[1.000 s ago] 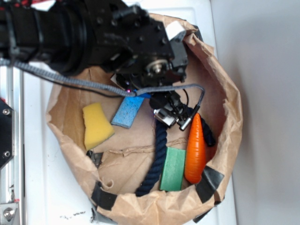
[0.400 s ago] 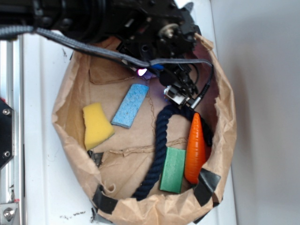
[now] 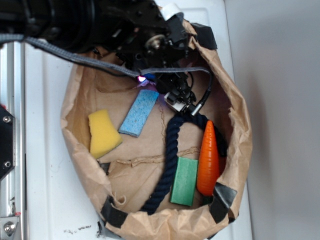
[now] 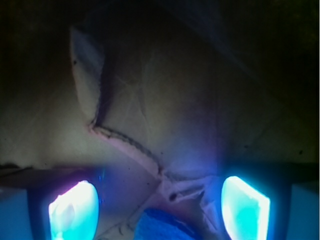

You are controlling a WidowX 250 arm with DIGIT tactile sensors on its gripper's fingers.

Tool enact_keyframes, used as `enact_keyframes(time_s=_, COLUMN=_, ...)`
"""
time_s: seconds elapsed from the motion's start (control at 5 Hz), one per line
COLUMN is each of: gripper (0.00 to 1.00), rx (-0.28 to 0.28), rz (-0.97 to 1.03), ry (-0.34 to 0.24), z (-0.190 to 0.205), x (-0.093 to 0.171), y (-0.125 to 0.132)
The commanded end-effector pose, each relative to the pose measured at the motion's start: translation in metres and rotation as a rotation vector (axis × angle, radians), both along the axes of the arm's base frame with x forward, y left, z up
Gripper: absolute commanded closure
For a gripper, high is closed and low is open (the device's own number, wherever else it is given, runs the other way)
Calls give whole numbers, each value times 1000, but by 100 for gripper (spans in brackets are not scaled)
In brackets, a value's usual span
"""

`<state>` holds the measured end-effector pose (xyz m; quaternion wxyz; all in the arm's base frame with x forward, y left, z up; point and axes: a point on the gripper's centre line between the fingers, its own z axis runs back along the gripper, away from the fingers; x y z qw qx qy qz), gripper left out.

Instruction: Grab the blue sponge.

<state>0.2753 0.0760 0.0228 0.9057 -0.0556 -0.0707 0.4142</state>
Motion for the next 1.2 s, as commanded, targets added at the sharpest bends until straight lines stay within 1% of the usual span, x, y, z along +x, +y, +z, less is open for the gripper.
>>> enact_keyframes(time_s=0.0, gripper=0, rx=30, rz=-31, ry=-46, z=-2, x=-7, y=9)
enact_keyframes(time_s=0.2, gripper=100, rx=17, rz=-22, ry=-18, z=-5, x=-8, y=7)
enact_keyframes(time_s=0.4, gripper=100, rx=30, rz=-9, ry=-25, z=-12, x=-6, y=5)
enact_keyframes(time_s=0.6, gripper=100, rx=28, rz=3, ry=-15, z=-12, x=-3, y=4)
enact_keyframes(time_s=0.8, gripper=100, rx=34, rz=20, ry=-18, z=-10, x=2, y=-1)
enact_keyframes(time_s=1.0, gripper=100, rx=23, rz=27, ry=-8, z=-5, x=3, y=-1)
